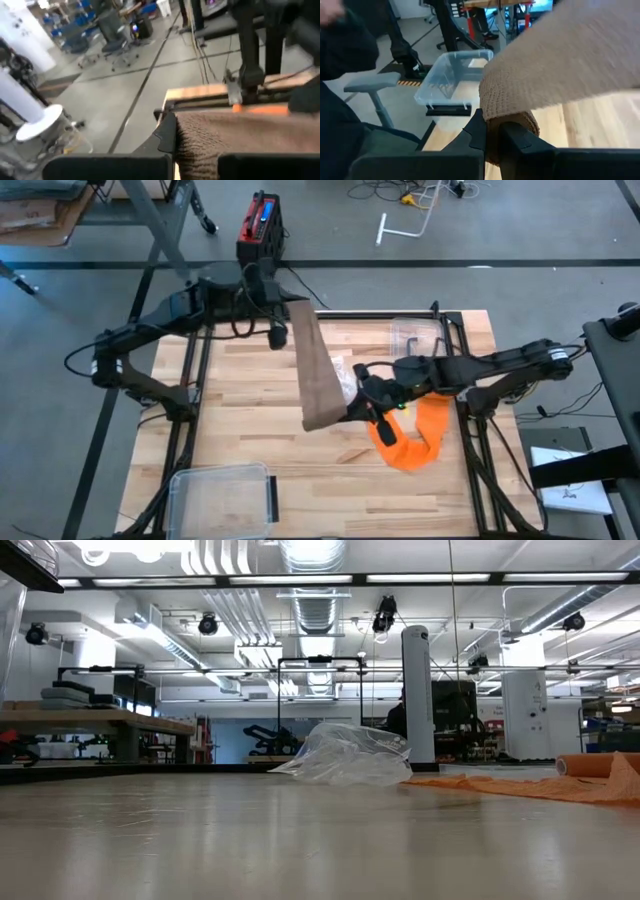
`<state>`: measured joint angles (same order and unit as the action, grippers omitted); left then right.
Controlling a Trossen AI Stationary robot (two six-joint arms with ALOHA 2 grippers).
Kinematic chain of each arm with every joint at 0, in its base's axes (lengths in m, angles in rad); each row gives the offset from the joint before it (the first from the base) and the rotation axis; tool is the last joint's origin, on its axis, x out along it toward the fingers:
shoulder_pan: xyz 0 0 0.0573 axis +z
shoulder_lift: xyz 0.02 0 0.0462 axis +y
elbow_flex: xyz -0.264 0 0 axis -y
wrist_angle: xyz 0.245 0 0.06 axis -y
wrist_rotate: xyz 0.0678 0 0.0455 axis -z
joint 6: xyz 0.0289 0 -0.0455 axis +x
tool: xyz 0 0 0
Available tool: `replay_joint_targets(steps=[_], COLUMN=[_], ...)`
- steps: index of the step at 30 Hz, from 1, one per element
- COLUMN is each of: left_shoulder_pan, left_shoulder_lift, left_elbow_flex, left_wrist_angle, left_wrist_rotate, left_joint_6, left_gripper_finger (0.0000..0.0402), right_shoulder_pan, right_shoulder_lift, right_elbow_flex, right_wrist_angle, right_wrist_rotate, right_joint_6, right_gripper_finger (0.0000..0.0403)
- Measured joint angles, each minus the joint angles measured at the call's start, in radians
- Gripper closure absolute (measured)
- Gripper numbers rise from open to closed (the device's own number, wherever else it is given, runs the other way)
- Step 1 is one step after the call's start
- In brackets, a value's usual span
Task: Roll bandage
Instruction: Roll the brown bandage
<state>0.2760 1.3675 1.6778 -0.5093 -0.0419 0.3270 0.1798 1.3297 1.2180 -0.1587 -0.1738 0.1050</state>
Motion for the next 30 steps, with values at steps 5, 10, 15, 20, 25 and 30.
replay_joint_targets(steps=[5, 10, 15, 20, 25, 30], left_shoulder_pan=[0.027, 0.018, 0.015, 0.015, -0.012, -0.049], left_shoulder_lift=[-0.101, -0.197, -0.238, -0.225, -0.18, -0.141], left_elbow_flex=[-0.2, -0.388, -0.56, -0.647, -0.676, -0.681], left_wrist_angle=[0.075, 0.27, 0.495, 0.642, 0.637, 0.633], left_wrist_rotate=[0.129, 0.216, 0.273, 0.339, 0.392, 0.396], left_joint_6=[-0.03, -0.034, -0.035, -0.057, -0.075, -0.075], left_gripper_finger=[0.0401, 0.0401, 0.0401, 0.0401, 0.0401, 0.0401], right_shoulder_pan=[0.001, 0.002, 0.003, 0.003, 0.003, 0.003], right_shoulder_lift=[-0.047, -0.076, -0.079, -0.074, -0.068, -0.072], right_elbow_flex=[0.044, 0.061, 0.087, 0.106, 0.131, 0.137], right_wrist_angle=[-0.108, -0.068, -0.035, 0.021, 0.034, 0.117], right_wrist_rotate=[0.122, 0.128, 0.083, 0.059, 0.06, 0.07], right_joint_6=[-0.023, -0.054, -0.064, -0.093, -0.14, -0.207], right_gripper_finger=[0.039, 0.039, 0.039, 0.039, 0.039, 0.039])
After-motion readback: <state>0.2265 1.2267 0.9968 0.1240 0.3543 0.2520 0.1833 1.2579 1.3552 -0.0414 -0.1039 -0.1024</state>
